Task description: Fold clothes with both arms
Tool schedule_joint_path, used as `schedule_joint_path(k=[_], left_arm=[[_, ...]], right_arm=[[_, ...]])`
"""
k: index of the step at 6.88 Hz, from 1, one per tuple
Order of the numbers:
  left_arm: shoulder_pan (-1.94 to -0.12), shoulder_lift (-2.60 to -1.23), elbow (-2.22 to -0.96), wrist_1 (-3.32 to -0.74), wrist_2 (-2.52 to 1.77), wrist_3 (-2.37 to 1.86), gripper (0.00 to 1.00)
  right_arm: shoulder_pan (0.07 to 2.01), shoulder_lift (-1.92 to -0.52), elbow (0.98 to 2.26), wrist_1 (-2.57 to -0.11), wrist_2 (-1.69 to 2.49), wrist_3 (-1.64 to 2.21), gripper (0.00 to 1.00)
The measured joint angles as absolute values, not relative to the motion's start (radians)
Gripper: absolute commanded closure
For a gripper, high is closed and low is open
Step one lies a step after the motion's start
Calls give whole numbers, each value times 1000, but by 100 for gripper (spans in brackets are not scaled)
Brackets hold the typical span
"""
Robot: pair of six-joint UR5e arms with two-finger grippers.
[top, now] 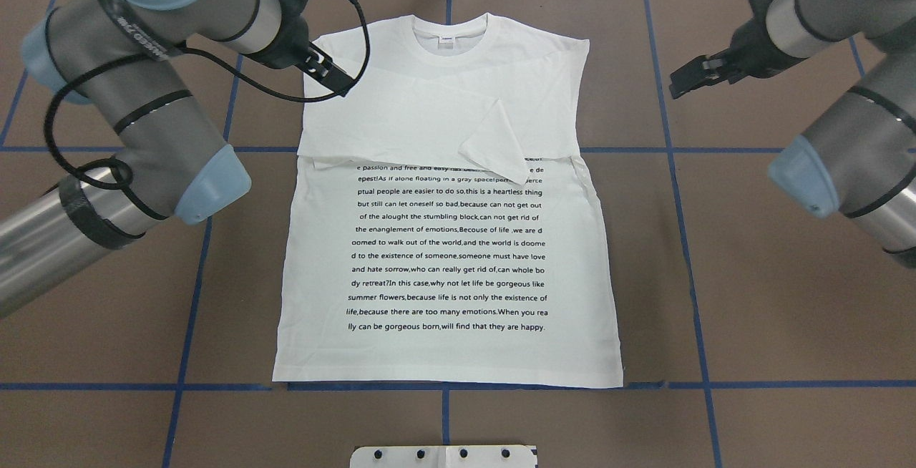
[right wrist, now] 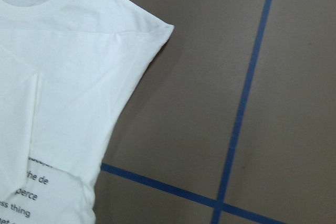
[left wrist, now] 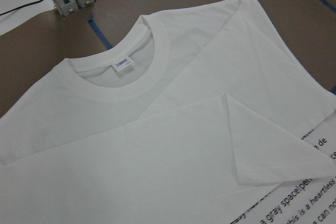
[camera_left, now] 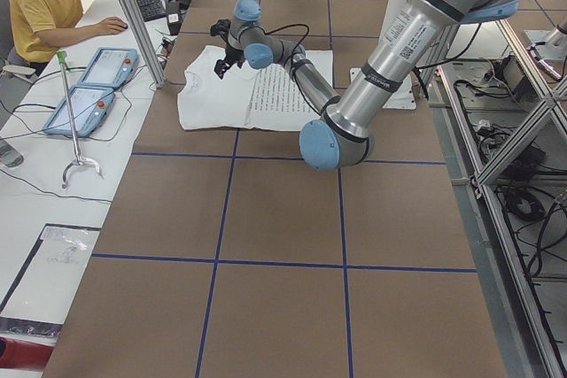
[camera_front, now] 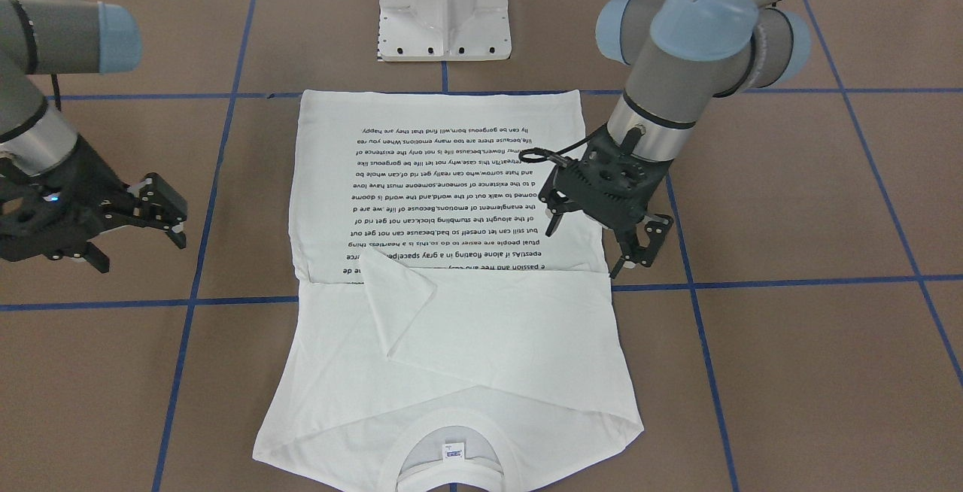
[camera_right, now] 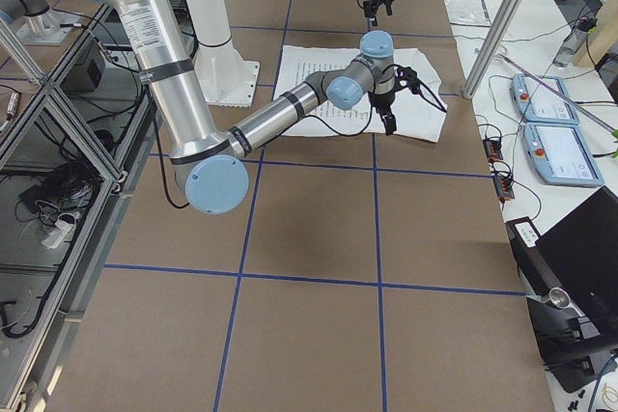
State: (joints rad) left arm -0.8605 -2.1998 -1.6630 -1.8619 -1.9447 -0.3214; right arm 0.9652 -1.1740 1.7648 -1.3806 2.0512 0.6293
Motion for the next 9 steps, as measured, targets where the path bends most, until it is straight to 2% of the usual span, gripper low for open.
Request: schedule_joint_path(k=[3, 5, 7, 9], left_arm=[[-912, -2134, -1696, -1865, -1985, -217, 0], [-927, -2101, -1699, -1897, -2020, -214, 0], [-931, -2069, -1700, -1941, -2034, -221, 0], [-932, -2061, -1700, -1950, -2035, -226, 0]], right_arm=[[792, -917, 1597, -1482, 1861, 799, 8], [706, -764, 1421, -1486, 1759, 903, 18], [650, -669, 1284, -1485, 1690, 961, 28], [606, -599, 1182, -1483, 1638, 1007, 28]])
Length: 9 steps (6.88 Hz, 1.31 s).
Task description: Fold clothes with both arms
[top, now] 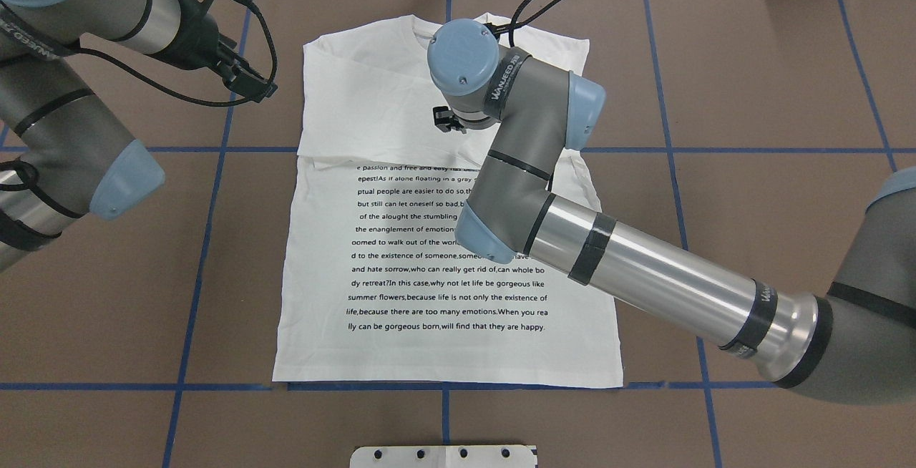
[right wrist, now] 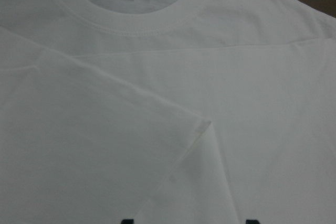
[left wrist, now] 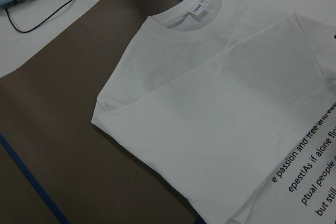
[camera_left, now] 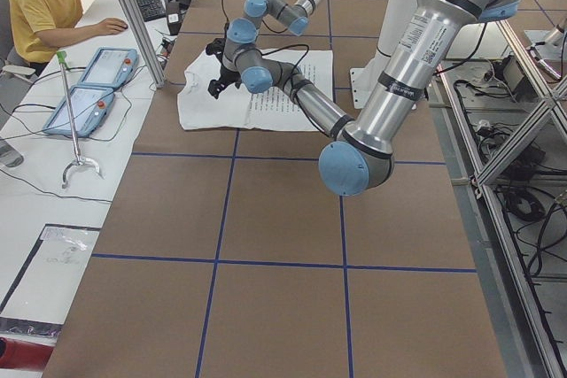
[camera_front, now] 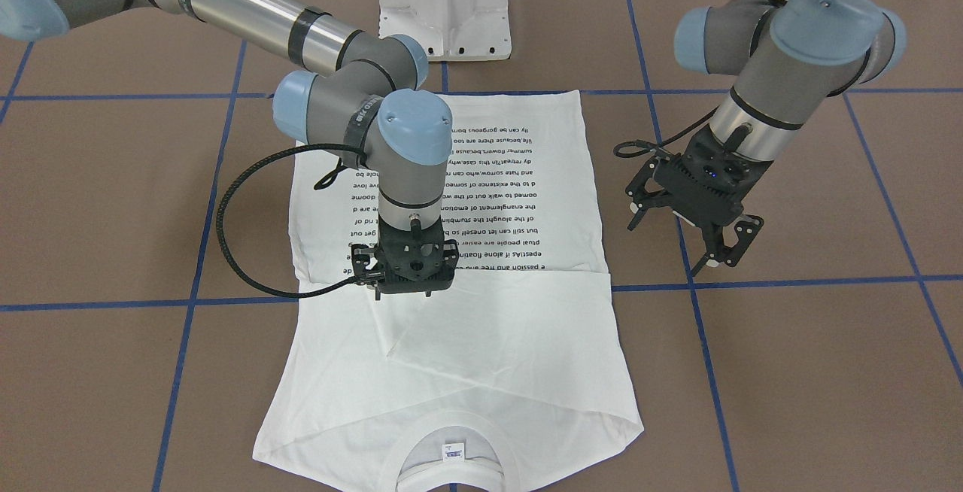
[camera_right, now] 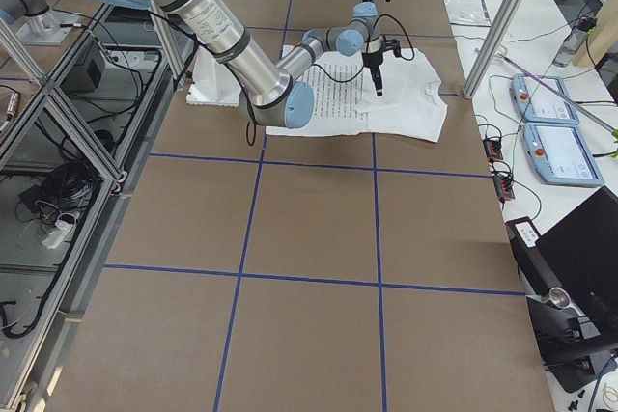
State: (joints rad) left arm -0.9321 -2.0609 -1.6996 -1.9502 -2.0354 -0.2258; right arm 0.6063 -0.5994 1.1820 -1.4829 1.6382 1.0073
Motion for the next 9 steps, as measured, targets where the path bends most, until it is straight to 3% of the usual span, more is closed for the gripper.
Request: schedule_joint_path(k=[3, 6, 7, 9], left_arm=[[-932, -2059, -1700, -1951, -2035, -228, 0], [-931, -2059, -1700, -1951, -2034, -229, 0], [-931, -2059, -1700, -1951, -2034, -229, 0], [-931, -2059, -1700, -1951, -2034, -229, 0]], right_arm=[[555, -574, 1135, -1464, 1589, 1054, 28], [542, -549, 1068, -1428, 1566, 1069, 41], [541, -548, 1065, -1428, 1564, 1060, 52], [541, -548, 1066, -1430, 1563, 1033, 54]])
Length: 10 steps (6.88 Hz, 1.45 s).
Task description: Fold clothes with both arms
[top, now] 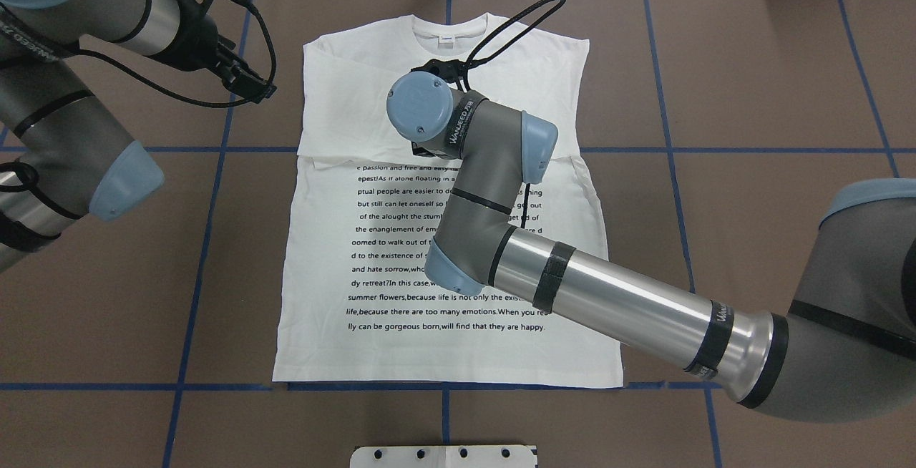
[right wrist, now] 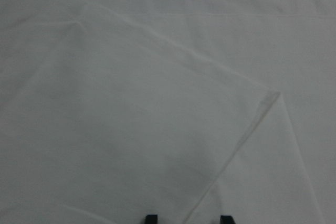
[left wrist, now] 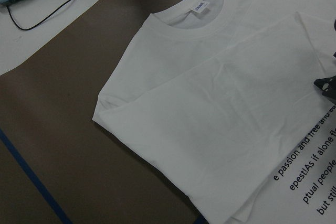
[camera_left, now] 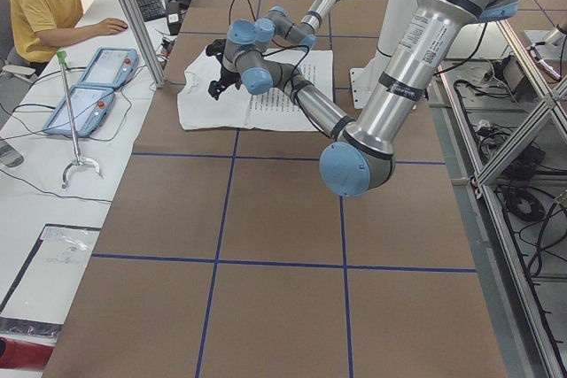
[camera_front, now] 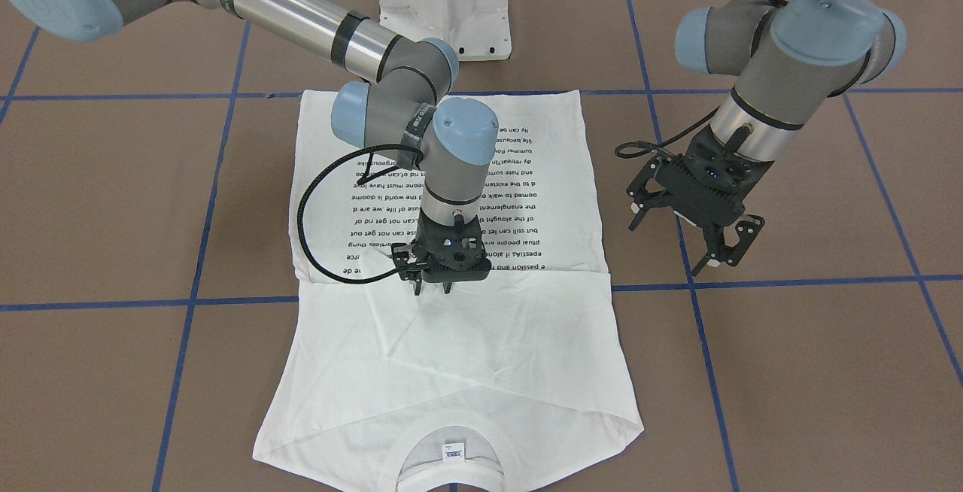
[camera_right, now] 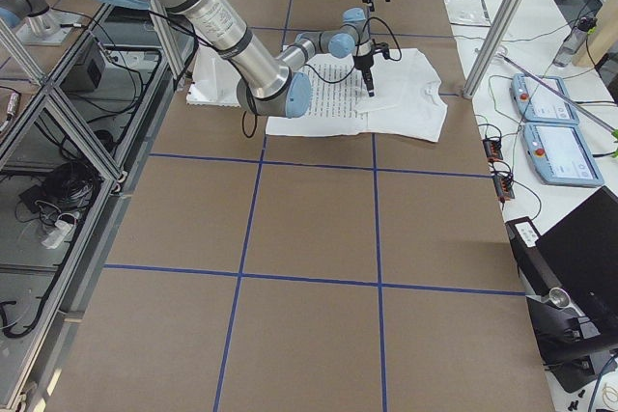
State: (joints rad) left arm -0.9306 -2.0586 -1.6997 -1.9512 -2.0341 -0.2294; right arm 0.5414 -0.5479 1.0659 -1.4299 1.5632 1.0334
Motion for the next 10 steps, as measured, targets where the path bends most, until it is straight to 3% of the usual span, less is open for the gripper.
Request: schedule_joint_path(k=[2, 3, 5, 7, 10], left_arm=[[-928, -2059, -1700, -1951, -2033, -250, 0], [-927, -2059, -1700, -1951, -2033, -255, 0], [-927, -2059, -1700, -1952, -2033, -257, 0], [-927, -2059, -1700, -1953, -2033, -259, 0], [-925, -2060, -1701, -1954, -2033, -261, 0]], right_arm=[[543, -551, 1068, -1431, 1563, 1007, 56], [543, -553, 1069, -1433, 1563, 999, 64], [548, -555, 1075, -1437, 1564, 968, 100], [551, -563, 1084, -1442, 1565, 958, 100], [593, -634, 1195, -1479, 1575, 896, 100]])
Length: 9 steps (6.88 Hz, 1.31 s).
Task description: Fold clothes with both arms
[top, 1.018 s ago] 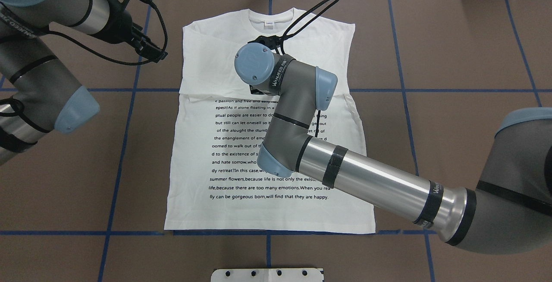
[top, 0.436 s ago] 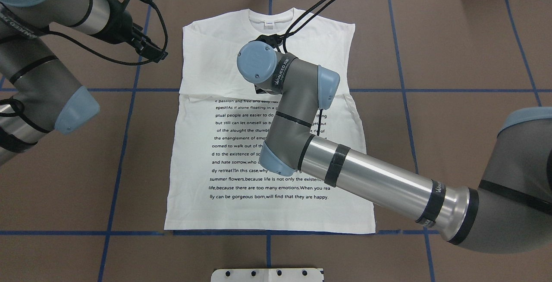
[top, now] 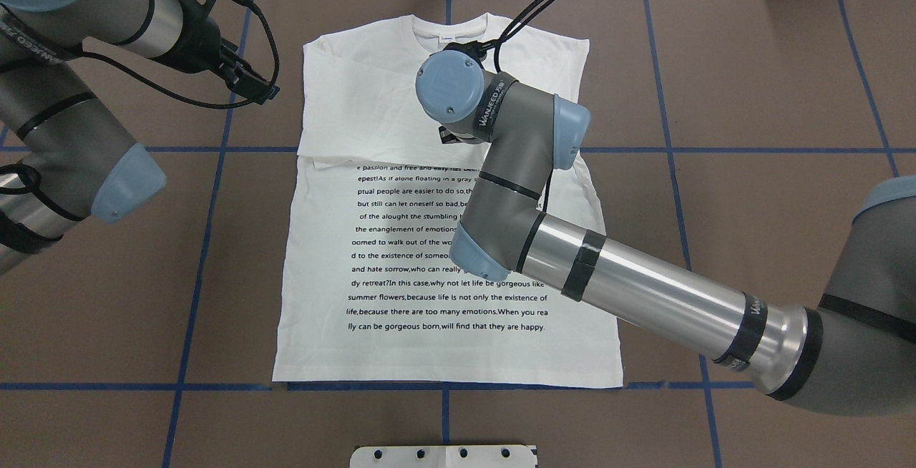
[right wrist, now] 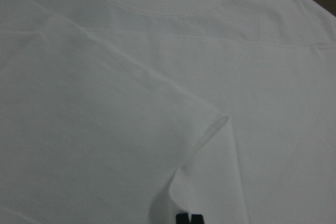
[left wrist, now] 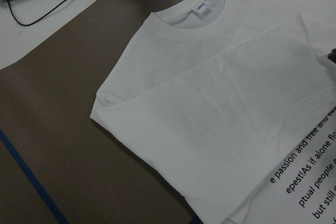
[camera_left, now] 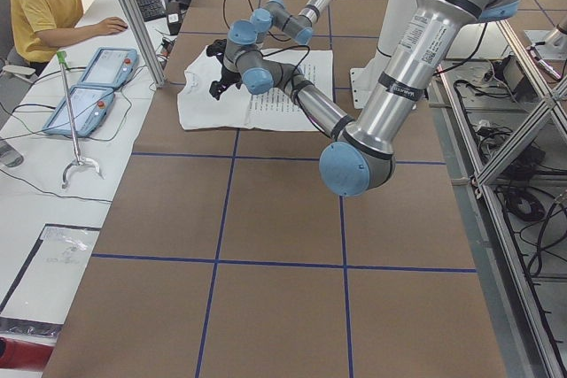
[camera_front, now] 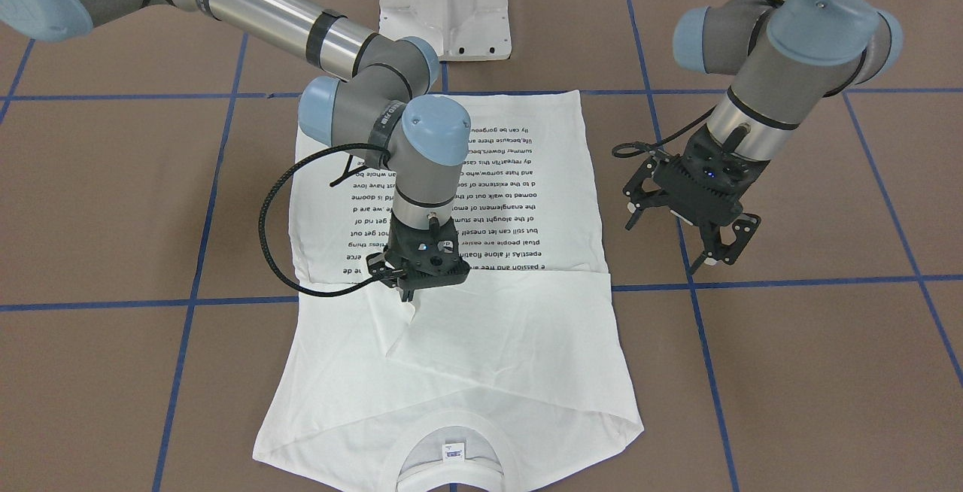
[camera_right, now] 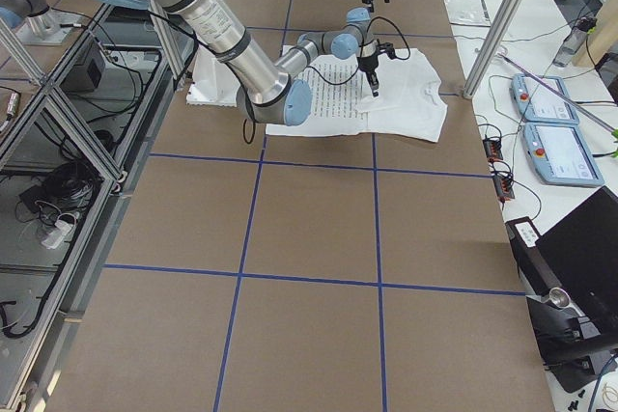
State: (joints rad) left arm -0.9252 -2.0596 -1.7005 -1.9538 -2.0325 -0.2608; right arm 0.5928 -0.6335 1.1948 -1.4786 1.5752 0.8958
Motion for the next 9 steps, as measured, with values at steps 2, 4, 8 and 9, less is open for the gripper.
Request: schedule_joint_path(k=[2, 4, 8, 9], left_arm=[[-923, -2061, -1700, -1955, -2033, -265, 0], [-921, -2061, -1700, -1963, -2033, -268, 0], [-920, -2062, -1700, -1980, -2033, -282, 0], [-920, -2062, -1700, -1981, -2033, -282, 0]], right_arm=[[639, -724, 1285, -1481, 1583, 809, 100], [687, -785, 1328, -1478, 1597, 727, 100], [733, -832, 1331, -1472, 1598, 671, 1], [733, -828, 1328, -1461, 1597, 687, 1]])
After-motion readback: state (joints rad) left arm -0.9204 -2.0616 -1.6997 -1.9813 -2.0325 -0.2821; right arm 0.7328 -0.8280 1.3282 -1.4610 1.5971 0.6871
